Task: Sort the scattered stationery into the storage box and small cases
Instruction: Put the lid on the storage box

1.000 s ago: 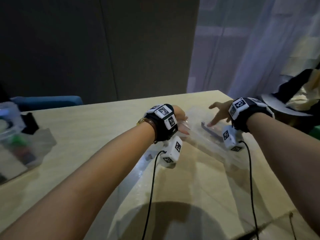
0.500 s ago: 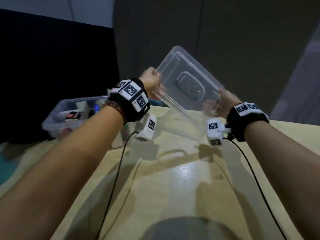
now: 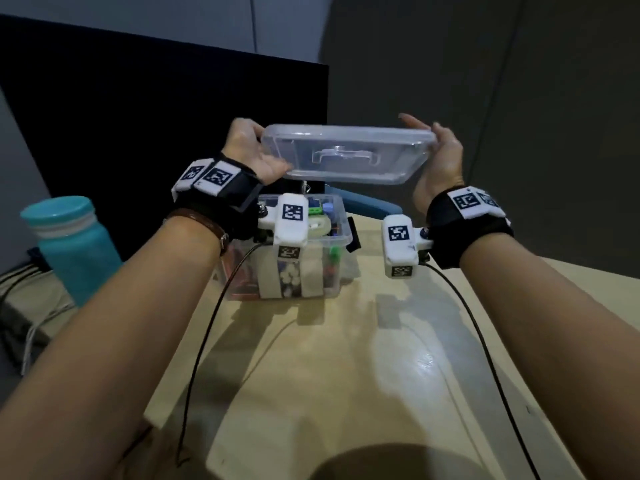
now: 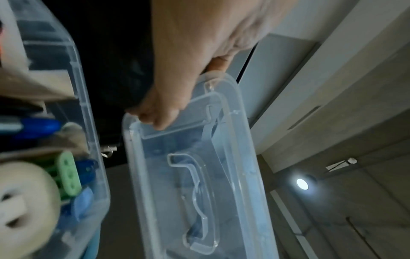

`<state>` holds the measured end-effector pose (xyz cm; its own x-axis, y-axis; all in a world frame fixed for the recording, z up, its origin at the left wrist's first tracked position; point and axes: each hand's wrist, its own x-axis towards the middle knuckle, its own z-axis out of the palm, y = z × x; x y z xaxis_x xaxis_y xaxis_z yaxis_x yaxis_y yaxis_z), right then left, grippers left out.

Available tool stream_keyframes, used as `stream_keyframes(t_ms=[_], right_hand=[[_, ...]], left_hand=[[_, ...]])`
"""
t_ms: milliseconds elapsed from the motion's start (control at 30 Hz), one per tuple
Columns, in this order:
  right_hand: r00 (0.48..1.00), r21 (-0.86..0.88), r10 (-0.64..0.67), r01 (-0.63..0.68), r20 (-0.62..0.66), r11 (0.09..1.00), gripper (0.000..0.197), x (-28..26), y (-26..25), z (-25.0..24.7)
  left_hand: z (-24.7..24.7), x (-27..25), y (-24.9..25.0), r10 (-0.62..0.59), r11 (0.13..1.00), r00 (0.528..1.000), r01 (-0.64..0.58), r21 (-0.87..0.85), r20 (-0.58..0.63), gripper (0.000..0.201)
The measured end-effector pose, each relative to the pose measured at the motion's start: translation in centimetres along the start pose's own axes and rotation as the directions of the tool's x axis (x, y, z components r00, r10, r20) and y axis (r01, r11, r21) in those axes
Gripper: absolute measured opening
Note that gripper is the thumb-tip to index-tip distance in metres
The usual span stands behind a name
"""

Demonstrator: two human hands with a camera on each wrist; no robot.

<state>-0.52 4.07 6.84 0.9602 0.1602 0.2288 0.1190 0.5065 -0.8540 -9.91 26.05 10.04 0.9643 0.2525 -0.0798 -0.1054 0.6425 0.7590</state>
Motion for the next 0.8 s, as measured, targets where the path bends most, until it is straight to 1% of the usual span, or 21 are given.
stream_keyframes(t_ms=[67,100,167,200,233,267,300,333,367,400,433,500,600,633,700,733,767,800], right_hand=[[0.999,-0.047,0.050,-0.050,0.001,0.998,0.039,0.3,1.1,0.3],[0.994,-0.053,0.104,-0.103,0.013,0.993,0.031,0.4,1.7,0.4],[0.975,-0.066,0.210,-0.206,0.072,0.976,0.012,0.1,2.6,0.7],[0.968,-0.132,0.237,-0.225,0.086,0.965,0.009,0.0,3.1,1.1],[0.963,-0.251,0.251,-0.221,0.097,0.943,0.010,-0.4,3.4,1.6],[0.965,-0.384,0.248,-0.197,0.089,0.902,0.011,-0.5,3.9,2.2],[0.969,-0.499,0.233,-0.164,0.080,0.851,0.009,-0.6,4.3,2.7],[0.971,-0.593,0.222,-0.131,0.084,0.794,0.010,-0.6,4.8,3.0],[0.971,-0.666,0.221,-0.104,0.094,0.738,0.026,-0.6,5.1,3.1],[0.969,-0.722,0.226,-0.086,0.100,0.687,0.039,-0.5,5.6,3.2],[0.968,-0.762,0.229,-0.072,0.102,0.643,0.045,-0.5,6.0,3.2],[0.973,-0.807,0.211,-0.046,0.098,0.588,0.042,-0.5,6.7,3.2],[0.985,-0.873,0.161,-0.022,0.065,0.488,0.024,-0.1,7.7,3.6],[0.986,-0.886,0.154,-0.016,0.063,0.463,0.022,0.0,8.1,3.7],[0.986,-0.914,0.151,0.001,0.069,0.406,0.018,0.1,8.8,3.8],[0.986,-0.925,0.147,0.014,0.075,0.380,0.013,0.1,9.1,3.9],[0.986,-0.931,0.146,0.026,0.085,0.364,0.015,0.1,9.3,3.8],[0.983,-0.937,0.161,0.028,0.090,0.349,0.026,0.0,9.3,3.8]], left_hand=[[-1.1,0.1,0.5,0.066,0.998,0.997,-0.065,0.018,-0.041,0.042],[-1.8,0.3,0.8,0.074,0.997,0.996,-0.072,0.039,-0.055,0.038],[-3.5,0.7,1.3,0.089,0.986,0.993,-0.076,0.152,-0.082,0.034],[-4.1,0.8,1.3,0.126,0.950,0.986,-0.090,0.299,-0.105,0.030],[-4.8,1.0,1.2,0.175,0.876,0.977,-0.097,0.472,-0.124,0.024],[-5.3,1.1,1.0,0.237,0.774,0.960,-0.092,0.626,-0.152,0.019],[-6.2,1.4,0.9,0.295,0.667,0.940,-0.077,0.741,-0.168,0.016],[-6.9,1.6,0.9,0.335,0.560,0.925,-0.041,0.827,-0.181,0.019],[-7.6,1.8,0.9,0.360,0.457,0.914,0.001,0.889,-0.187,0.026],[-8.2,1.7,1.0,0.363,0.378,0.912,0.044,0.925,-0.191,0.031],[-8.9,1.8,1.0,0.357,0.328,0.915,0.068,0.942,-0.190,0.034],[-9.8,1.4,0.9,0.327,0.297,0.924,0.100,0.950,-0.199,0.036],[-10.8,1.0,0.3,0.313,0.281,0.926,0.120,0.952,-0.209,0.036],[-11.1,1.1,0.1,0.311,0.270,0.926,0.128,0.954,-0.212,0.036],[-11.3,0.9,-0.5,0.306,0.228,0.924,0.161,0.960,-0.228,0.037],[-11.5,0.9,-0.6,0.303,0.205,0.924,0.176,0.963,-0.233,0.036],[-11.7,0.9,-0.8,0.300,0.180,0.925,0.185,0.966,-0.233,0.035],[-11.8,0.8,-1.0,0.293,0.154,0.926,0.202,0.967,-0.240,0.035]])
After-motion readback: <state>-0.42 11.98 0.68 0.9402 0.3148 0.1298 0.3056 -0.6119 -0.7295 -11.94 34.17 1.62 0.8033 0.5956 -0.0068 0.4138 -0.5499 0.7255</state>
